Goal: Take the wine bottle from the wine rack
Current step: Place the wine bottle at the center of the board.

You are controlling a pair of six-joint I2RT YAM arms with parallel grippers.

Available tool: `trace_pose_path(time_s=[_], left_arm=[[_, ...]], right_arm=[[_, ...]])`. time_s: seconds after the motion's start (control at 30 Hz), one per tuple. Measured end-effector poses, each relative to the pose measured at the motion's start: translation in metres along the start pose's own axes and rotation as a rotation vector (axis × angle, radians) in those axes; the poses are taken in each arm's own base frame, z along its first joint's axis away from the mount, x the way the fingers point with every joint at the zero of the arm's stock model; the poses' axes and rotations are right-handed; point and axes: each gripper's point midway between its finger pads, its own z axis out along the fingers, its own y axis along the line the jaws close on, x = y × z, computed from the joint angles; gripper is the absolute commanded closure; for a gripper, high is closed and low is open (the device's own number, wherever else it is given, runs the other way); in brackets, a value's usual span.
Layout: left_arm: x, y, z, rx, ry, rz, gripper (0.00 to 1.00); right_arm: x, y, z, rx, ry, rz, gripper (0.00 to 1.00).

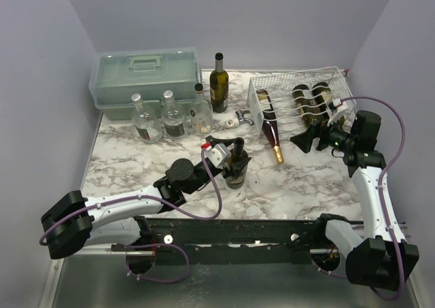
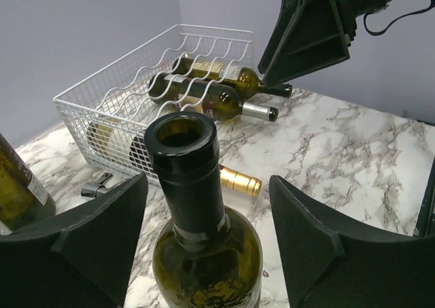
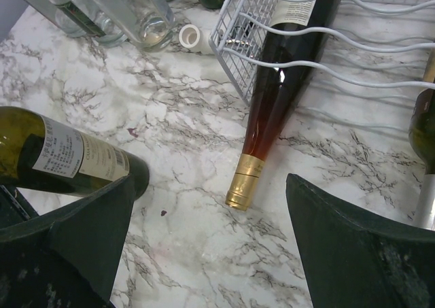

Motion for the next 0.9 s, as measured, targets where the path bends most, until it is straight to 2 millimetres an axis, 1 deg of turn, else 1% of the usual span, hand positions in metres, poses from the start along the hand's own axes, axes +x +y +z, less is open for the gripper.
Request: trace_pose_path(time_s=[0.13,0.2,0.3,0.37,0.43,0.47,0.57,0.6,0.67,0.9], left_arm=[[-0.001,0.000,0.004,-0.001,-0.011,-0.001,0.37],[-0.001,0.000,0.006,-0.002,-0.017,0.001,0.42],[0.000,0.000,0.007,-0.004,-0.018,0.007,0.45],[0.001,0.000,0.008,-0.004,-0.017,0.015,0.49],[0.002,0.001,0.009,-0.006,-0.014,0.028,0.56],[0.003,0.001,0.009,-0.006,-0.011,0.029,0.61],[0.005,0.003,0.010,-0.017,-0.006,0.040,0.80],[0.005,0.003,0.011,-0.020,-0.007,0.030,0.88],[0.004,0.002,0.012,-0.017,-0.008,0.043,0.99],[0.003,0.009,0.011,-0.049,-0.005,0.041,1.00]], right_arm=[[0.000,0.000,0.000,0.000,0.000,0.000,0.05],[0.000,0.000,0.000,0.000,0.000,0.000,0.05],[0.000,0.000,0.000,0.000,0.000,0.000,0.05],[0.000,0.000,0.000,0.000,0.000,-0.001,0.05],[0.000,0.000,0.000,0.000,0.000,-0.002,0.05],[0.000,0.000,0.000,0.000,0.000,-0.003,0.05],[0.000,0.000,0.000,0.000,0.000,-0.006,0.05],[0.000,0.000,0.000,0.000,0.000,-0.006,0.05],[0.000,0.000,0.000,0.000,0.000,-0.007,0.05],[0.000,0.000,0.000,0.000,0.001,-0.009,0.05]])
